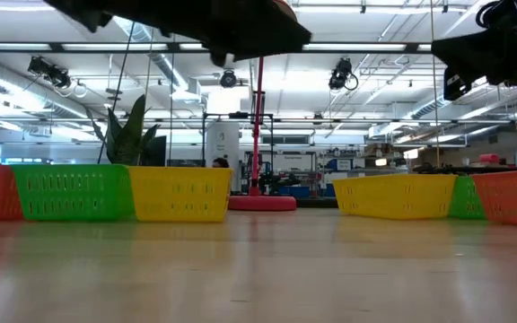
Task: Stack baskets by color
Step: Stack the top left green bin on the left green bin
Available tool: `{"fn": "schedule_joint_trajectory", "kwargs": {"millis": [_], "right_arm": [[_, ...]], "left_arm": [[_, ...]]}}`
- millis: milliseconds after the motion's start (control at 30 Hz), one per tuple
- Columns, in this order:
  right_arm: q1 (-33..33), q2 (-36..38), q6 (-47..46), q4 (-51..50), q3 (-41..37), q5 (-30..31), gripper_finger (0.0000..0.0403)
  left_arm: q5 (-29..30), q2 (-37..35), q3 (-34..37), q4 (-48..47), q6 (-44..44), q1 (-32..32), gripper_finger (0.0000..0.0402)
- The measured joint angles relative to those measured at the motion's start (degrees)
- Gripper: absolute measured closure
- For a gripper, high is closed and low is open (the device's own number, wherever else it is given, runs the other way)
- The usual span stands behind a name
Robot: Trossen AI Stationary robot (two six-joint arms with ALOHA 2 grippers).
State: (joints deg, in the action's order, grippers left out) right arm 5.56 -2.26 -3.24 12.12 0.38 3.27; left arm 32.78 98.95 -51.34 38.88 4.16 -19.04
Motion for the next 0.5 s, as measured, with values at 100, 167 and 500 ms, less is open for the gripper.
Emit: {"fn": "schedule_joint_trajectory", "kwargs": {"millis": [100, 167, 500], "right_arm": [[0.0, 0.0, -5.9, 2.9, 0.0, -1.6, 0.0384], [0.0, 0.0, -9.9, 5.3, 0.0, -1.9, 0.0384], [0.1, -1.2, -22.5, 4.9, 0.0, -1.0, 0.0384]], "left_arm": [[2.5, 0.1, -1.7, -4.0, 0.7, 0.8, 0.0285], [4.7, -0.1, -1.7, -7.7, 0.6, 1.6, 0.0285], [0.1, -5.9, -1.7, -38.2, -8.7, 18.5, 0.0306]]}}
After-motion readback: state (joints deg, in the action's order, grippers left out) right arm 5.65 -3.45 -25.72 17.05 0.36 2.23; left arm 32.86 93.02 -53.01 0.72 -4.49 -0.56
